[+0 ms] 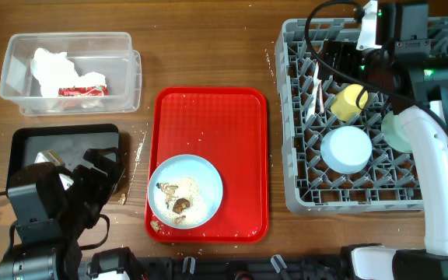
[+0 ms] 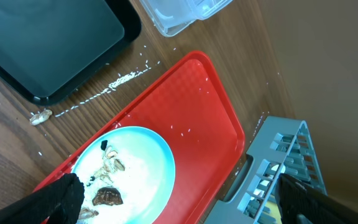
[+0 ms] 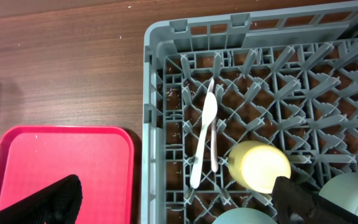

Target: Sort waste into correct bins and load items into the dishwasher rack

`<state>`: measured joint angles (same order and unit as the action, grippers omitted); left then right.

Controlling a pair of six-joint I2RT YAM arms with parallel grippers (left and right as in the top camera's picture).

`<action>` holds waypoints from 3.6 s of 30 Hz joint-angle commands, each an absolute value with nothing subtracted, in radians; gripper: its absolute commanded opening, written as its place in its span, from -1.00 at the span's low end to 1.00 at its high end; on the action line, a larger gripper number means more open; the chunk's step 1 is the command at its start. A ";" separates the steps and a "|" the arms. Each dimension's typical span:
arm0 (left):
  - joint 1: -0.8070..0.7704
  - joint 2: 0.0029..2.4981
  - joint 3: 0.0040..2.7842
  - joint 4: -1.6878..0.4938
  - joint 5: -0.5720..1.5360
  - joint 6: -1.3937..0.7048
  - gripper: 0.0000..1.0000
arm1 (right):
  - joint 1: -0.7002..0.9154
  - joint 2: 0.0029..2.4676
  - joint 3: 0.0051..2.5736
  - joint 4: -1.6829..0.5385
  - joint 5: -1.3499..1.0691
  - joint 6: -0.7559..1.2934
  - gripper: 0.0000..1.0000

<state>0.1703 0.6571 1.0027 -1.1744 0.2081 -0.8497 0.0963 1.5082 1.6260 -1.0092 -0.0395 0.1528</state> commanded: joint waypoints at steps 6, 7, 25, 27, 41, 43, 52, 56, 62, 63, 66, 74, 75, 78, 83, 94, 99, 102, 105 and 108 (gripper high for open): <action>0.172 0.655 1.002 -1.172 0.218 -0.842 1.00 | 0.097 1.513 1.641 -1.003 -0.015 0.158 0.99; 0.172 0.656 1.002 -1.172 0.218 -0.841 1.00 | 0.097 1.513 1.641 -1.003 -0.015 0.158 0.99; 0.172 0.655 1.002 -1.314 0.327 -0.867 1.00 | 0.097 1.513 1.641 -1.003 -0.015 0.157 0.99; 0.171 0.655 1.002 -1.314 0.353 -0.852 1.00 | 0.097 1.513 1.641 -1.003 -0.015 0.157 0.99; -0.344 0.743 1.002 -0.776 0.381 -0.661 1.00 | 0.097 1.513 1.641 -1.003 -0.015 0.157 0.99; -0.379 0.781 1.002 -0.777 0.382 -0.662 1.00 | 0.097 1.513 1.641 -1.003 -0.015 0.158 0.99; -0.407 0.939 1.003 -0.696 0.468 -0.617 1.00 | 0.097 1.513 1.641 -1.003 -0.015 0.157 0.99; -0.429 1.060 1.057 -0.727 0.413 -0.577 0.99 | 0.097 1.513 1.641 -1.003 -0.015 0.158 0.99; -0.508 1.407 1.287 -1.170 -0.032 -0.594 0.99 | 0.097 1.513 1.641 -1.003 -0.015 0.157 1.00; -0.526 1.448 1.286 -1.171 -0.057 -0.631 0.99 | 0.097 1.513 1.641 -1.003 -0.015 0.158 0.99; -0.591 1.556 1.285 -1.113 -0.036 -0.739 1.00 | 0.097 1.513 1.641 -1.003 -0.015 0.158 0.99; -0.721 1.776 1.282 -1.059 0.047 -1.047 0.75 | 0.097 1.513 1.641 -1.003 -0.015 0.157 1.00; -0.731 1.805 1.282 -1.059 0.044 -1.106 0.75 | 0.097 1.513 1.641 -1.003 -0.015 0.157 0.99; -0.736 1.863 1.281 -1.058 0.032 -1.205 0.75 | 0.097 1.513 1.641 -1.003 -0.015 0.158 1.00; -0.735 1.895 1.281 -1.052 -0.007 -1.274 0.40 | 0.097 1.513 1.641 -1.003 -0.015 0.158 1.00; -0.737 1.897 1.235 -0.992 -0.078 -1.299 0.04 | 0.097 1.513 1.641 -1.003 -0.015 0.157 0.99; -0.738 1.897 1.187 -0.945 -0.087 -1.299 -0.06 | 0.097 1.513 1.641 -1.003 -0.015 0.158 0.99; -0.738 1.897 1.182 -0.929 -0.088 -1.299 -0.30 | 0.097 1.513 1.641 -1.003 -0.015 0.158 1.00; -0.738 1.897 1.177 -0.927 -0.088 -1.299 -0.49 | 0.097 1.513 1.641 -1.003 -0.015 0.158 0.99; -0.738 1.897 1.177 -0.927 -0.088 -1.299 -0.65 | 0.097 1.513 1.641 -1.003 -0.015 0.157 1.00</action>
<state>-0.7330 1.8843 1.1866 -0.9260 -0.0635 -1.2900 0.0963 1.5082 1.6260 -1.0065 -0.0250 0.1528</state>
